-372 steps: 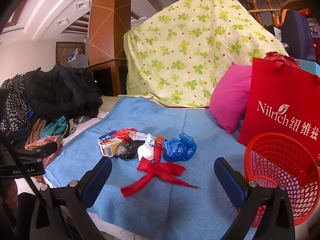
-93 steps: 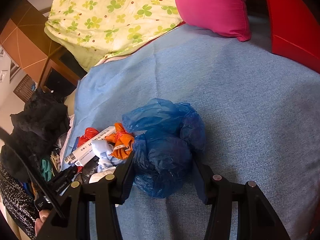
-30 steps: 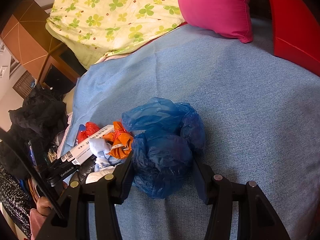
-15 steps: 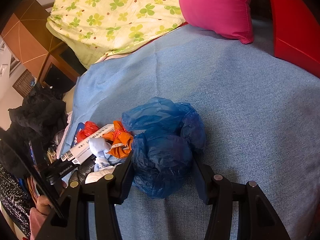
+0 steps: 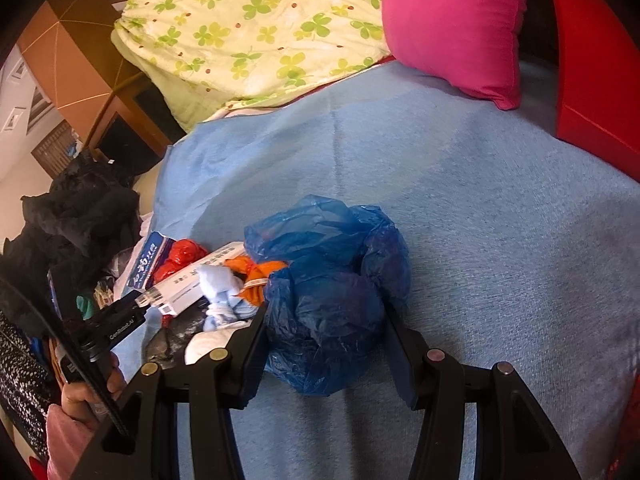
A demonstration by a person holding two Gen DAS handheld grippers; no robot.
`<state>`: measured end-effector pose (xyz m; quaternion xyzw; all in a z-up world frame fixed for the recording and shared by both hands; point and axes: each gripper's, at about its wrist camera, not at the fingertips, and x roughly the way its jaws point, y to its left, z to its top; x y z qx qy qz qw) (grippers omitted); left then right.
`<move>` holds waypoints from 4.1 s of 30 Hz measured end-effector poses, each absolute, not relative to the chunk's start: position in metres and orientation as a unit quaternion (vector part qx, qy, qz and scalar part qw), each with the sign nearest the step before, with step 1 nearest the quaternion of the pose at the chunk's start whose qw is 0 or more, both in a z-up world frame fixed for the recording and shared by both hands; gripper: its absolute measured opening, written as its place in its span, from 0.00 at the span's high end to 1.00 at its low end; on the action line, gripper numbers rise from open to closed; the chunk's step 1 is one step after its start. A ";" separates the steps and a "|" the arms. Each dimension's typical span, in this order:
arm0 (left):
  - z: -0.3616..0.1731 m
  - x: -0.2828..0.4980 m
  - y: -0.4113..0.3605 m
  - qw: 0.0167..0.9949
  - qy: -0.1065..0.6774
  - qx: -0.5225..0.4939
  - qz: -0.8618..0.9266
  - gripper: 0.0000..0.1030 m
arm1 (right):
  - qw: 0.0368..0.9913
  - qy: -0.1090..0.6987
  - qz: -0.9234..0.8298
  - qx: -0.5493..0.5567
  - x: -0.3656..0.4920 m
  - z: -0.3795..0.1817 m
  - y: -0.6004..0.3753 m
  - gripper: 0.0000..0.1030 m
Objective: Collect trash
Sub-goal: 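Lift the toothpaste box with the left tool while the right tool grasps the blue bag, then carry both items to the red mesh wastebasket and release them inside, then move both tools back over the blanket, right tool approaching the white bag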
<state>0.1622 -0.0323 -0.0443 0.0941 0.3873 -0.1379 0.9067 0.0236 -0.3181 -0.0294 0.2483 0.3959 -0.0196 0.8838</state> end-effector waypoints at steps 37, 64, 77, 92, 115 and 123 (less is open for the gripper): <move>0.100 -0.133 -0.154 0.925 0.170 0.085 -0.329 0.44 | 0.974 0.116 -0.011 0.195 -0.213 0.121 -0.350 0.46; 0.081 -0.155 -0.349 0.836 0.260 0.160 -0.455 0.37 | 0.881 0.081 -0.117 0.451 -0.285 0.074 -0.542 0.28; 0.052 -0.110 -0.202 0.887 0.295 0.099 -0.340 0.34 | 0.954 0.046 -0.026 0.295 -0.249 0.118 -0.437 0.28; 0.009 -0.042 -0.018 0.937 0.326 0.029 -0.122 0.32 | 0.963 0.146 0.060 0.221 -0.160 0.083 -0.313 0.28; -0.011 -0.019 -0.040 0.931 0.348 0.089 -0.066 0.31 | 0.902 0.320 0.089 0.275 -0.046 -0.005 -0.275 0.29; -0.016 0.000 -0.034 0.928 0.357 0.088 -0.063 0.31 | 0.872 0.371 0.093 0.306 0.002 -0.039 -0.262 0.37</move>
